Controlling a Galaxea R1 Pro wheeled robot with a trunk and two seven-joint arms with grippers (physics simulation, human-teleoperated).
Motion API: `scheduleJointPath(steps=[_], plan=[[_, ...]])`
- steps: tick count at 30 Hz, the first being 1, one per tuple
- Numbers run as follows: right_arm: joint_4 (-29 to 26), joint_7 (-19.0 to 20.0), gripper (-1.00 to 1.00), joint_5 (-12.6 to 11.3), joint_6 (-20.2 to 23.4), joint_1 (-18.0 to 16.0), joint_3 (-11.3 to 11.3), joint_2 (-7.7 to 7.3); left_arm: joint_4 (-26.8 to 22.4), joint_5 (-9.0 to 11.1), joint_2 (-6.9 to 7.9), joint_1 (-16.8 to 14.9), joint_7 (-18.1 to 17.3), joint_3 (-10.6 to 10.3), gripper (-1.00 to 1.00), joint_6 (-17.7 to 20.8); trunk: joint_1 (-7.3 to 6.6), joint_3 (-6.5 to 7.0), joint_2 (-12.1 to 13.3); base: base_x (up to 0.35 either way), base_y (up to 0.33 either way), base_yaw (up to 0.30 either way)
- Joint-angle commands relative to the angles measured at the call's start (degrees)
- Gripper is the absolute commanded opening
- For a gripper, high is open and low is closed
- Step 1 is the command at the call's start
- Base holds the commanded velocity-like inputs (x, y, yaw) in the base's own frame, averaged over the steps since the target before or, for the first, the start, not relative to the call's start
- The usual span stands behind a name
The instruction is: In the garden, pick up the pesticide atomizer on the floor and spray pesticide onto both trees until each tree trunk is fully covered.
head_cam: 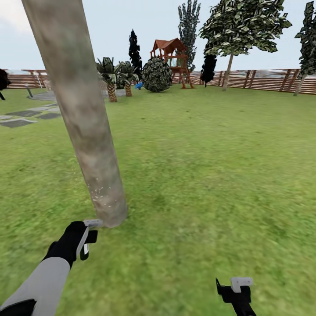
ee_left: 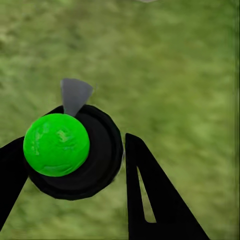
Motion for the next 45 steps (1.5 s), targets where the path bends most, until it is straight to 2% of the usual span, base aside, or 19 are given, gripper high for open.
scheduleJointPath(steps=[1, 28, 45], plan=[[0.08, -0.30, 1.00, 0.63, -0.17, -0.04, -0.22, 0.01, -0.06, -0.05, -0.05, -0.03, 0.06, 0.10, -1.00, 0.24, 0.01, -0.05, -0.02, 0.234, -0.176, 0.002], [0.08, -0.30, 1.00, 0.60, -0.17, -0.04, -0.22, 0.01, -0.25, -0.02, -0.10, -0.03, 0.15, 0.15, -1.00, 0.24, 0.01, -0.05, -0.02, 0.106, -0.255, 0.014], [0.08, -0.30, 1.00, 0.64, -0.17, -0.05, -0.22, 0.01, -0.76, 0.04, -0.09, -0.03, 0.15, 0.36, -1.00, 0.24, 0.01, -0.05, -0.02, 0.012, -0.274, 0.253]])
